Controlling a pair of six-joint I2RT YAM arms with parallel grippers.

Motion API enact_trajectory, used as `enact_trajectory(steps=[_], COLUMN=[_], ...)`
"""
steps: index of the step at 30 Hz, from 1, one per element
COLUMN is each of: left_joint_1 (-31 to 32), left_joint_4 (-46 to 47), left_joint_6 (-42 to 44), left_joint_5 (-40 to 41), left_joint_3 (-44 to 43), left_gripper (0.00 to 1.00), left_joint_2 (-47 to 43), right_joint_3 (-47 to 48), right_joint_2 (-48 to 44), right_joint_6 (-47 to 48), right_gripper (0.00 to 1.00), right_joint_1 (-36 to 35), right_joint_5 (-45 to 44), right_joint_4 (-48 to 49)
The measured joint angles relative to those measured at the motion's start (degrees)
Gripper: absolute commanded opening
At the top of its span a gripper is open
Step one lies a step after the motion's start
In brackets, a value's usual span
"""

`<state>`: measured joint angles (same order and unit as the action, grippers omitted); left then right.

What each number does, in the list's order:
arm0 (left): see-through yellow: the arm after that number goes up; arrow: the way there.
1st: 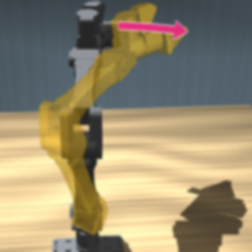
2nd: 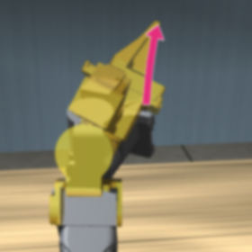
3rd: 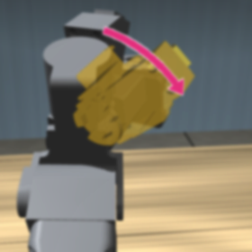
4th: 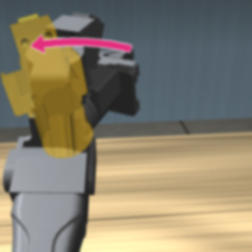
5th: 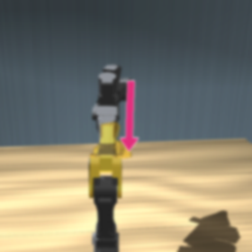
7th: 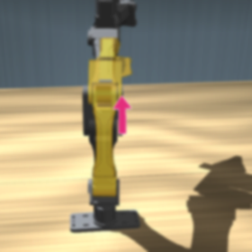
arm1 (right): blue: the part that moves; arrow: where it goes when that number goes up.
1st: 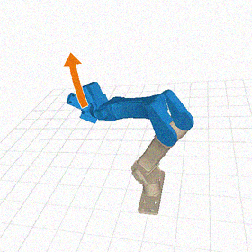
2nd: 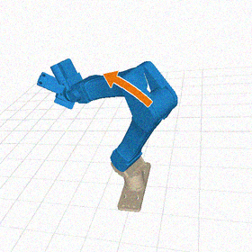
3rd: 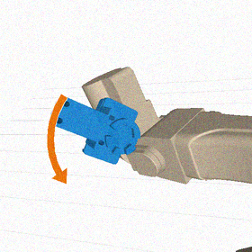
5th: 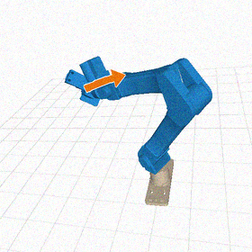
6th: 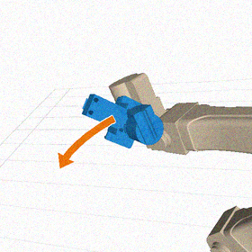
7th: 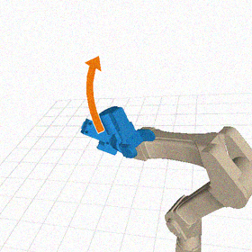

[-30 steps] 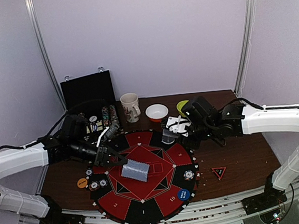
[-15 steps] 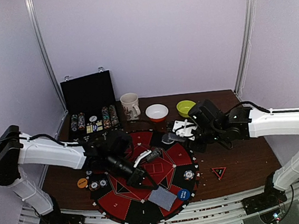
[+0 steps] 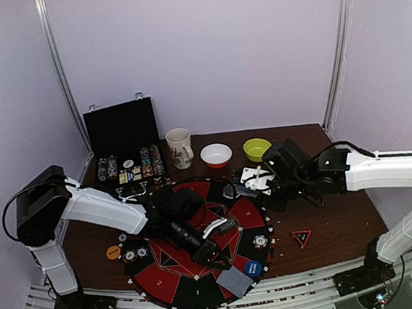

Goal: Distribute texas hold em gaming equipment
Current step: Place the poker card in the big blind area.

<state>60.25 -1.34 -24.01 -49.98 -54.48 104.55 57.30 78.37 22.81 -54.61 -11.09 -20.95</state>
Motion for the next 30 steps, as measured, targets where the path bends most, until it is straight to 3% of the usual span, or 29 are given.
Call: enact_trajectory(steps=[13, 20, 25, 30], left_joint_1=[0.94, -2.03, -10.97, -31.01], left_joint_4=[-6.58, -24.17, -36.74, -35.08], left_joint_6=[5.88, 16.90, 19.39, 11.13], left_joint_5=[-1.27, 0.66, 5.81, 13.33], left_joint_3=[-3.67, -4.87, -6.91, -2.12], left_gripper=[0.00, 0.00, 0.00, 0.00], left_joint_2=[2.58, -6.54, -14.91, -30.62], right_joint_3=[-1.05, -1.03, -1.03, -1.03], right_joint_2=[-0.37, -0.37, -0.39, -0.63], right_joint_6=[-0.04, -0.02, -0.02, 0.13], right_gripper=[0.50, 0.50, 0.50, 0.50], right_joint_1=[0.02, 0.02, 0.02, 0.02], right_joint_5=[0.02, 0.37, 0.98, 1.36], right_joint_4=[0.04, -0.02, 0.07, 0.07])
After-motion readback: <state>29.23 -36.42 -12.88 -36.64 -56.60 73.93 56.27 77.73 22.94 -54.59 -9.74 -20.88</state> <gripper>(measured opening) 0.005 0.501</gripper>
